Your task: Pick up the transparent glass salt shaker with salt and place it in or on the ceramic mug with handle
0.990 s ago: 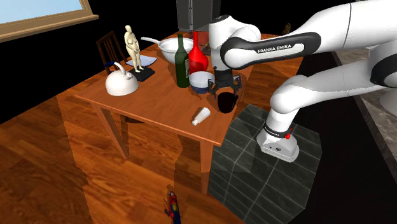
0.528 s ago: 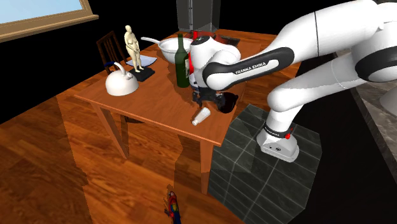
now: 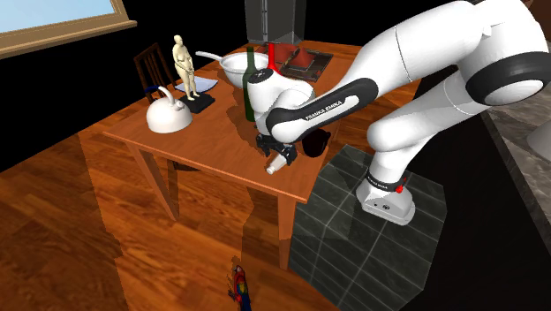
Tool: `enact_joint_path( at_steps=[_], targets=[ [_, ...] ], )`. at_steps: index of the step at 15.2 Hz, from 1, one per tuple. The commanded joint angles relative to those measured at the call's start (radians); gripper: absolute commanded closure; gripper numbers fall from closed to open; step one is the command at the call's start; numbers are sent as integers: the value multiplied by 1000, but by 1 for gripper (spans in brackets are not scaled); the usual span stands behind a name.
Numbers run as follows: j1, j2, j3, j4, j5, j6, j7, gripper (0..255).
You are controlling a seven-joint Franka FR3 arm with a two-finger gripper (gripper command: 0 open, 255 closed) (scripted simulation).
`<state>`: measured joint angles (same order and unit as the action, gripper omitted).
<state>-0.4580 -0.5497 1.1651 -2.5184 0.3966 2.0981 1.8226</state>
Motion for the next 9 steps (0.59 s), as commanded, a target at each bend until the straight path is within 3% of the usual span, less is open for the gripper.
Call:
enact_joint_path(
  at_steps=[1,3,9],
  targets=[
    [-17,16,26,-16,1,35,6,0],
    [-39,36,58,-35,1,77,10,0],
    [-39,36,59,-35,1,77,10,0]
  ],
)
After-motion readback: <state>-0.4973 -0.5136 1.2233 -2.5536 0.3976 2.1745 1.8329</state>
